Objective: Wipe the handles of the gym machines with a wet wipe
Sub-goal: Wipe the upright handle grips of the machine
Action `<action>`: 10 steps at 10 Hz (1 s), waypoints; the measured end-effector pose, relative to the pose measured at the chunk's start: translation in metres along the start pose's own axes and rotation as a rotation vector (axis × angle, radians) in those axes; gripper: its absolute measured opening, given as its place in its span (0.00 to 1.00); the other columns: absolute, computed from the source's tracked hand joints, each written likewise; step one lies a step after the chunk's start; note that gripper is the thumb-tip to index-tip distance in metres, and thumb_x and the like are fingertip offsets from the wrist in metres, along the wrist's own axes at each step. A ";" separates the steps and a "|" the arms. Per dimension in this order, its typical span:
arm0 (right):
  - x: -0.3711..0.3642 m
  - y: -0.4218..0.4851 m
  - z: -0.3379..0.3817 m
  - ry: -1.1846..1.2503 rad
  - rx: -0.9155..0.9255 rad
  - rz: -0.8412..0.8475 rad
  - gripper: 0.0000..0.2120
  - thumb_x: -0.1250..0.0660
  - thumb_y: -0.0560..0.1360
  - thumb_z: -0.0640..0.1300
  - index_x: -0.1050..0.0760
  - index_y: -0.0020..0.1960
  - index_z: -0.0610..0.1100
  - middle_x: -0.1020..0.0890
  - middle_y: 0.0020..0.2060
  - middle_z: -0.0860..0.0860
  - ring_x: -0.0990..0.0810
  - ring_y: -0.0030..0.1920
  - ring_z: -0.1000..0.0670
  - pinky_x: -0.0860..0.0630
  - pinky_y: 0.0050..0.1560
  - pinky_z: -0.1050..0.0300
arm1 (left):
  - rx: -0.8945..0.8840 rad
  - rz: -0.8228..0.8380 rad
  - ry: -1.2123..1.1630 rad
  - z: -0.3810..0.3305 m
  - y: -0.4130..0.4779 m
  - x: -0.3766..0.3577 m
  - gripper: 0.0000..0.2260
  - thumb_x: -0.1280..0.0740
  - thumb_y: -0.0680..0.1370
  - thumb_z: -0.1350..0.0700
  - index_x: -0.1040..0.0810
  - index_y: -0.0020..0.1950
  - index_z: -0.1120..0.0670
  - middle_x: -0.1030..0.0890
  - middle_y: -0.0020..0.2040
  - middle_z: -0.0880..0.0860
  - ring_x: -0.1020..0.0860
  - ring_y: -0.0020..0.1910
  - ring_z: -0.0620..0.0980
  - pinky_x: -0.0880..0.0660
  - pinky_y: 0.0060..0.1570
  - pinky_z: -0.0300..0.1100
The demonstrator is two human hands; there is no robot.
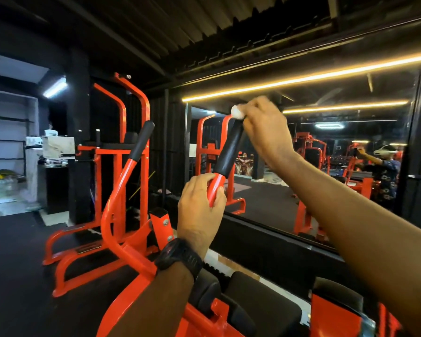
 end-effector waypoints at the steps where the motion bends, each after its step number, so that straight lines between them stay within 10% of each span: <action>1: 0.002 0.007 -0.006 -0.019 -0.096 -0.057 0.10 0.41 0.81 0.47 0.22 0.55 0.46 0.22 0.52 0.49 0.23 0.52 0.50 0.24 0.53 0.51 | -0.005 0.006 0.000 0.001 0.000 0.000 0.16 0.30 0.77 0.55 0.23 0.65 0.53 0.22 0.59 0.49 0.23 0.57 0.47 0.21 0.57 0.50; 3: -0.012 -0.027 0.010 0.172 -0.140 0.041 0.15 0.47 0.81 0.42 0.24 0.60 0.42 0.25 0.54 0.45 0.32 0.50 0.58 0.38 0.47 0.67 | -0.013 0.008 -0.024 0.001 0.001 0.000 0.16 0.30 0.77 0.54 0.23 0.64 0.53 0.22 0.59 0.49 0.23 0.57 0.49 0.20 0.56 0.51; 5: 0.001 -0.041 0.036 0.380 -0.424 -0.032 0.05 0.40 0.83 0.45 0.26 0.54 0.47 0.24 0.51 0.54 0.24 0.46 0.63 0.25 0.50 0.66 | -0.009 0.006 -0.016 -0.002 0.001 0.001 0.15 0.30 0.77 0.55 0.23 0.63 0.52 0.22 0.58 0.48 0.23 0.57 0.48 0.21 0.57 0.51; 8: 0.001 -0.067 0.068 0.148 0.129 0.034 0.18 0.30 0.71 0.35 0.22 0.61 0.40 0.21 0.59 0.42 0.29 0.64 0.43 0.23 0.62 0.43 | -0.027 -0.034 -0.020 -0.005 -0.001 0.004 0.15 0.29 0.76 0.57 0.22 0.62 0.53 0.21 0.57 0.49 0.22 0.56 0.50 0.22 0.58 0.51; 10: 0.007 -0.044 0.053 0.090 0.247 0.245 0.20 0.31 0.73 0.37 0.25 0.65 0.41 0.26 0.65 0.43 0.27 0.67 0.44 0.24 0.65 0.46 | -0.025 -0.041 -0.023 -0.004 -0.002 0.004 0.15 0.28 0.75 0.58 0.21 0.62 0.54 0.20 0.56 0.50 0.22 0.55 0.50 0.22 0.58 0.49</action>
Point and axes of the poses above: each hand's wrist, its own y-axis towards the middle knuckle, its own x-axis out of the back of the hand, z = x × y, the point moved 5 cm from there along y, towards the middle knuckle
